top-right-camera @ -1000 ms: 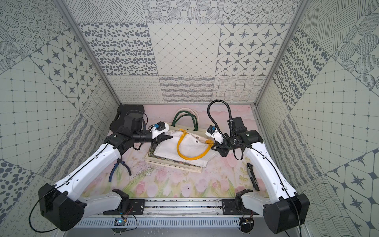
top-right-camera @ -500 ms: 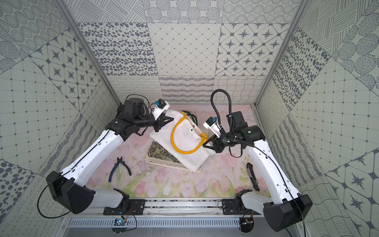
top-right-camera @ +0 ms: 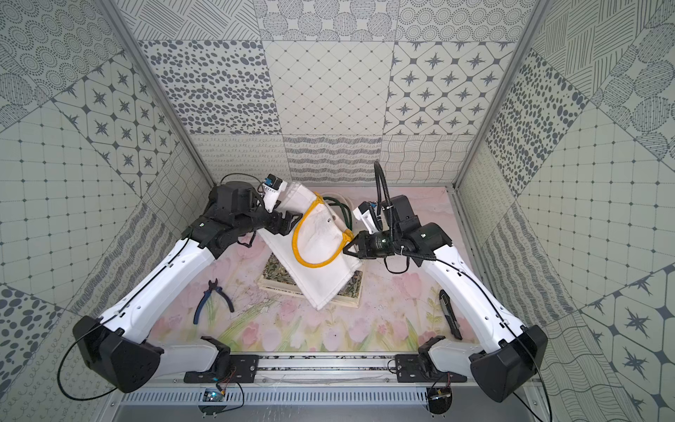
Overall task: Put away the canvas bag
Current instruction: Press the canvas bag.
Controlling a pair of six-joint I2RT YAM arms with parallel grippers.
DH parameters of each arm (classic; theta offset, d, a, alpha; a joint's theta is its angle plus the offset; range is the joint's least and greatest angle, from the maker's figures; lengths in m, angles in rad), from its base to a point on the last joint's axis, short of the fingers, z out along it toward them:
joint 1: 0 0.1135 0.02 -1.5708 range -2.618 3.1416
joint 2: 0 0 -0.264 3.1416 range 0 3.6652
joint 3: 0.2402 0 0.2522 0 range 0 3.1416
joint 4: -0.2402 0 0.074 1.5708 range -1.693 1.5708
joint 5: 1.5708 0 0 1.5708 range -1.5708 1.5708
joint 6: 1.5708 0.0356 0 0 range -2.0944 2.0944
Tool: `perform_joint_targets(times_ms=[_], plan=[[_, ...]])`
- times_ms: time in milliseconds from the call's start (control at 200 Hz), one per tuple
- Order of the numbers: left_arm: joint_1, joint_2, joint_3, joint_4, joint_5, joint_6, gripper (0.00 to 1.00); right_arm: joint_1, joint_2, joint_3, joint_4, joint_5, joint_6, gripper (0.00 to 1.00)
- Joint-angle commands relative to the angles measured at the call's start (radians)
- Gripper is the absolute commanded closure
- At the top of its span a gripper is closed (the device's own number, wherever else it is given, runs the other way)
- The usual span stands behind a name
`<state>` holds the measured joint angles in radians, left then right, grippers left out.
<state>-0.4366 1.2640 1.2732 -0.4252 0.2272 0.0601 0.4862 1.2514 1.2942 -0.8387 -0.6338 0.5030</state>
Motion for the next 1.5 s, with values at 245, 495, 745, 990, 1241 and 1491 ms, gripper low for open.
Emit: perform_joint_targets(times_ms=[245, 495, 745, 990, 1241, 1491], plan=[[-0.041, -0.199, -0.168, -0.017, -0.080, -0.046, 0.18, -0.014, -0.052, 0.010, 0.235, 0.153, 0.309, 1.00], [-0.044, -0.230, -0.188, -0.028, -0.377, -0.064, 0.16, -0.014, -0.062, 0.113, 0.098, 0.187, 0.242, 1.00], [-0.072, -0.247, -0.187, 0.018, -0.239, -0.064, 0.16, -0.014, -0.055, 0.081, 0.201, 0.108, 0.320, 1.00], [-0.213, -0.245, -0.233, 0.158, -0.060, 0.035, 0.17, -0.007, -0.049, 0.020, 0.291, 0.109, 0.434, 1.00], [-0.406, -0.180, -0.230, 0.249, -0.084, 0.185, 0.13, -0.001, -0.065, -0.045, 0.341, 0.116, 0.519, 1.00], [-0.567, -0.141, -0.259, 0.308, -0.184, 0.294, 0.12, 0.002, -0.072, -0.093, 0.387, 0.117, 0.558, 1.00]])
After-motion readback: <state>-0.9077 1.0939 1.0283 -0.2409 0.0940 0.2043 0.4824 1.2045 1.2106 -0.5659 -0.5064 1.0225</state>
